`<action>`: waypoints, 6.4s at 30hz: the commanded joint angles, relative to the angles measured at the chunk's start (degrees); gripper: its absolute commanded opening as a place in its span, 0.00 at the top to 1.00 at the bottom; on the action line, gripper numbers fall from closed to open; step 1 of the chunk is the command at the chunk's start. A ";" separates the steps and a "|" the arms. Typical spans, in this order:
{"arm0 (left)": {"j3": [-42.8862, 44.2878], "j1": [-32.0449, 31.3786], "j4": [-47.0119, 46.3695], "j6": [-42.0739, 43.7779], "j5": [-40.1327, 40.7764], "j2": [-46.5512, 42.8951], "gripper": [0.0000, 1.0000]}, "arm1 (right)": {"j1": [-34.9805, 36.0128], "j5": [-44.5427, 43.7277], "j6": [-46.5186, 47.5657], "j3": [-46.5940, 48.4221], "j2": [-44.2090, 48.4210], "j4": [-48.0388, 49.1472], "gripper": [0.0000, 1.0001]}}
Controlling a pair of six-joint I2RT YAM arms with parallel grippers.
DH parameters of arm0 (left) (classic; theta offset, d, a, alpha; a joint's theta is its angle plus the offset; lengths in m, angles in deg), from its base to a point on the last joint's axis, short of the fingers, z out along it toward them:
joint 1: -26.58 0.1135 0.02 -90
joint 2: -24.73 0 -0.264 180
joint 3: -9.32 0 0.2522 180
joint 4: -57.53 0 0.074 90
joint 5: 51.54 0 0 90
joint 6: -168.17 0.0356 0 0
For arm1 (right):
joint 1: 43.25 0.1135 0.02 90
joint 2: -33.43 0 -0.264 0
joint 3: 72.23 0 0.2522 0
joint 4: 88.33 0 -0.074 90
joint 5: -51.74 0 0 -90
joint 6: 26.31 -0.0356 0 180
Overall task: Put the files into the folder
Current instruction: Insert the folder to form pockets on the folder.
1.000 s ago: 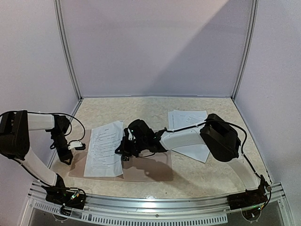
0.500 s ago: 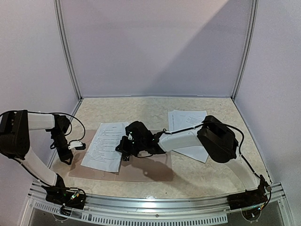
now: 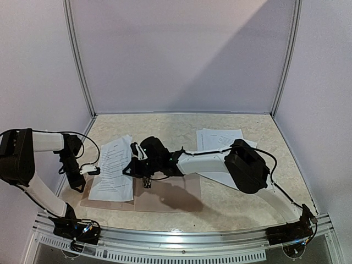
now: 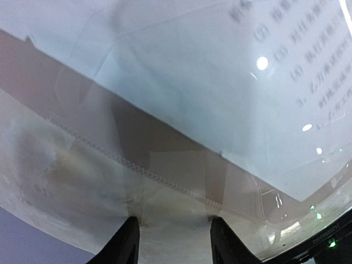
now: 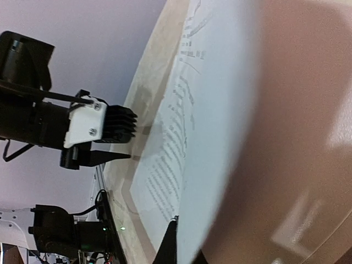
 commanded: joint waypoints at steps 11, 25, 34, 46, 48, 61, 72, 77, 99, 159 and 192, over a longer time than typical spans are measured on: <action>-1.99 -1.06 -0.27 0.42 -5.80 1.95 0.54 | 1.82 0.04 -2.53 3.52 -4.40 -3.73 1.00; -1.30 -1.03 -0.72 0.33 -6.00 2.37 0.55 | 2.15 1.18 -9.18 5.06 -6.28 -9.93 1.00; -0.95 -1.03 -0.67 0.11 -7.35 2.60 0.55 | 2.07 0.79 -11.80 5.02 -6.90 -5.60 1.00; -0.94 -1.04 -0.79 0.00 -7.67 2.55 0.55 | 2.08 -1.83 -17.27 1.56 -5.58 -2.36 1.00; -0.94 -1.03 -0.82 0.00 -7.75 2.51 0.55 | 2.12 -0.81 -17.71 2.34 -6.14 -1.80 0.97; 6.59 3.09 6.55 -0.94 -11.53 1.78 0.59 | 1.29 -1.86 -9.48 -1.84 2.90 -12.21 0.56; 10.80 3.32 9.74 -4.20 -13.29 0.52 0.57 | 1.12 -5.20 3.50 -3.16 12.86 -26.87 0.53; 12.37 3.60 4.65 -10.18 -7.80 4.51 0.53 | 0.38 -16.33 8.79 -3.92 16.03 -37.78 0.49; 11.17 2.00 -5.75 -13.15 2.79 12.51 0.54 | 3.80 -36.26 16.59 9.56 1.29 -38.81 0.13; -8.17 -32.03 -6.01 -9.17 -13.71 -8.77 0.54 | 0.37 -11.24 2.73 -35.45 27.39 -14.05 0.62; -9.90 -33.81 -5.34 -8.48 -11.80 -10.62 0.56 | 1.96 -0.81 -6.31 -48.28 26.70 4.16 1.00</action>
